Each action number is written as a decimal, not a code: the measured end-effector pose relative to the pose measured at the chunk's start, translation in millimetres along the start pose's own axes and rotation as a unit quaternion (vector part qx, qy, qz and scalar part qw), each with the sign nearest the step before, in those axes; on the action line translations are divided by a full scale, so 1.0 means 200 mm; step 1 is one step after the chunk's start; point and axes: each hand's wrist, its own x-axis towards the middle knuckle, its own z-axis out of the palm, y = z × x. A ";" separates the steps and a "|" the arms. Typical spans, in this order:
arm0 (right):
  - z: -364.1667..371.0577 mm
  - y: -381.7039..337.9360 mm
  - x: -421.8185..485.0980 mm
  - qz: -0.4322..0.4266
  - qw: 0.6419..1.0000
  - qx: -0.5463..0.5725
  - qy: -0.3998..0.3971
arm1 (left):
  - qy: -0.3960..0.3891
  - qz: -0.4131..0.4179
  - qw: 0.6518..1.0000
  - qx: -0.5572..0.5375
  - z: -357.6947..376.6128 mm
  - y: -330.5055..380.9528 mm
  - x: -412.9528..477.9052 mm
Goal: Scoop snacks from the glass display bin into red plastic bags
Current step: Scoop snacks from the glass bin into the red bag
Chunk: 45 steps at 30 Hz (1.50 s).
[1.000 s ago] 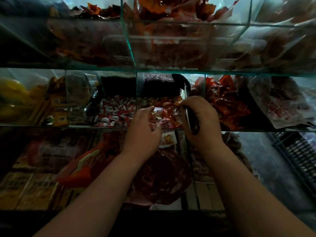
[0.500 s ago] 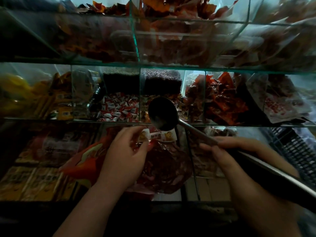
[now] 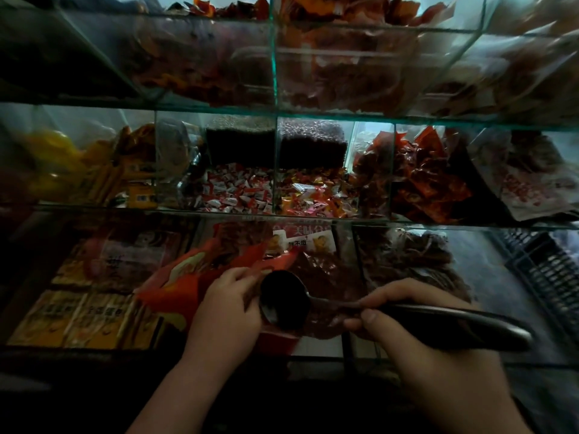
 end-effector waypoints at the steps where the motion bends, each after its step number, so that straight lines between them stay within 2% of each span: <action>1: 0.01 0.00 0.00 -0.041 0.998 -0.051 0.020 | -0.009 -0.007 1.000 -0.012 0.00 0.00 0.00; 5: 0.15 0.11 0.14 -0.089 0.984 -0.151 -0.028 | -0.045 -0.041 0.997 -0.036 0.00 0.03 -0.02; 10: 0.36 0.36 0.35 -0.025 0.977 -0.208 -0.042 | -0.089 -0.066 0.990 -0.092 0.00 0.03 -0.04; 15: 0.48 0.46 0.39 0.105 0.981 -0.149 0.064 | -0.115 -0.076 0.983 -0.124 -0.01 0.02 -0.04; 19: 0.50 0.41 0.37 0.101 0.987 -0.034 0.120 | -0.127 -0.083 0.978 -0.145 -0.02 -0.02 -0.05; 22: 0.51 0.39 0.36 0.095 0.990 -0.037 0.098 | -0.122 -0.094 0.976 -0.157 -0.02 -0.04 -0.04; 27: 0.53 0.45 0.33 0.101 0.989 -0.104 0.006 | -0.114 -0.083 0.976 -0.168 -0.01 -0.04 -0.06; 29: 0.52 0.43 0.34 0.103 0.990 -0.092 0.006 | -0.111 -0.081 0.975 -0.173 -0.01 -0.04 -0.06; 32: 0.48 0.37 0.34 0.156 0.986 0.030 0.049 | -0.110 -0.084 0.972 -0.192 -0.01 -0.06 -0.07; 35: 0.45 0.35 0.32 0.206 0.961 0.160 0.095 | -0.105 -0.079 0.971 -0.202 -0.01 -0.07 -0.08; 37: 0.43 0.36 0.29 0.203 0.960 0.156 0.118 | -0.099 -0.073 0.974 -0.191 0.00 -0.06 -0.08; 40: 0.40 0.36 0.25 0.178 0.973 0.086 0.119 | -0.100 -0.069 0.976 -0.179 0.00 -0.04 -0.08; 45: 0.30 0.32 0.23 0.152 0.973 0.074 0.157 | -0.120 -0.074 0.975 -0.172 -0.02 -0.01 -0.08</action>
